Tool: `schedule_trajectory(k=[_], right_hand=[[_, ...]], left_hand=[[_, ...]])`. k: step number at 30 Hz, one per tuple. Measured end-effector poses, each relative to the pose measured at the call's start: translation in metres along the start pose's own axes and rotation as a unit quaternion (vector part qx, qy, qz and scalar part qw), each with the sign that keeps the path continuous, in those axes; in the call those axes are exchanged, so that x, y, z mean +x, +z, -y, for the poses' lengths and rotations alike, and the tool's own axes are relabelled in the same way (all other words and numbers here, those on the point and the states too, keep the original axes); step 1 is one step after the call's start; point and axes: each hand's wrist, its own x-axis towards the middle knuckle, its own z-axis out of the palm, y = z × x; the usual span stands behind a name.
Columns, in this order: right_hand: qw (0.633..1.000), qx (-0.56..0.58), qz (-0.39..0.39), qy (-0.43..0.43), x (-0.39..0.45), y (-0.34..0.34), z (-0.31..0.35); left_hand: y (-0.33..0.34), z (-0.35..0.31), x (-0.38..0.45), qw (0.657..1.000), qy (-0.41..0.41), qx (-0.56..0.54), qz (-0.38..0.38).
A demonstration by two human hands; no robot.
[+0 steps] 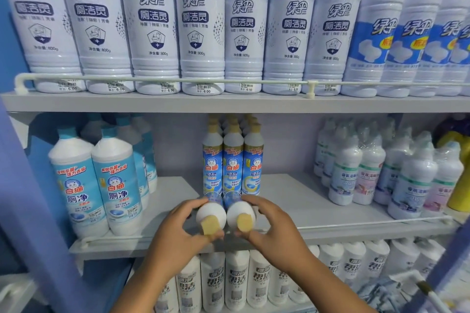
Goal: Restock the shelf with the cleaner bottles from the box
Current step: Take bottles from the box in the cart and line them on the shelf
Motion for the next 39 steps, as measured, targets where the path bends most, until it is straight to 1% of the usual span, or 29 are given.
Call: schedule_trajectory(k=[4,8,13,17,20,23,27,29,32,34,36,39], right_hand=[[0.999,0.036,0.009,0.014,0.032,-0.01,0.015],[0.996,0.057,0.014,0.062,0.069,-0.016,0.023],[0.993,0.052,0.017,0.103,0.106,-0.017,0.03],[0.993,0.005,0.007,0.12,0.13,-0.011,0.029],[0.989,-0.015,-0.005,0.144,0.14,-0.006,0.028],[0.988,-0.028,-0.034,0.146,0.143,-0.001,0.025],[0.988,-0.005,-0.081,0.132,0.134,0.014,0.016],[0.988,0.025,-0.104,0.11,0.124,0.026,0.006],[0.986,0.066,-0.114,0.105,0.104,0.046,-0.013],[0.984,0.094,-0.097,0.116,0.089,0.06,-0.027],[0.983,0.112,-0.074,0.121,0.079,0.071,-0.041],[0.985,0.104,-0.054,0.127,0.078,0.077,-0.05]], left_hand=[[-0.004,-0.017,0.027,0.999,-0.035,-0.022,-0.015],[-0.002,-0.034,0.058,0.996,-0.075,-0.019,-0.037],[0.003,-0.044,0.091,0.991,-0.115,0.019,-0.069],[0.008,-0.044,0.112,0.987,-0.136,0.039,-0.07],[0.015,-0.037,0.123,0.987,-0.136,0.056,-0.07],[0.026,-0.019,0.124,0.985,-0.124,0.066,-0.097],[0.04,0.008,0.115,0.987,-0.102,0.008,-0.128],[0.047,0.021,0.109,0.99,-0.085,-0.002,-0.115],[0.056,0.042,0.092,0.994,-0.091,0.01,-0.06],[0.06,0.053,0.081,0.993,-0.104,0.039,-0.031],[0.062,0.061,0.077,0.992,-0.111,0.06,-0.018],[0.062,0.065,0.08,0.992,-0.122,0.042,-0.006]])
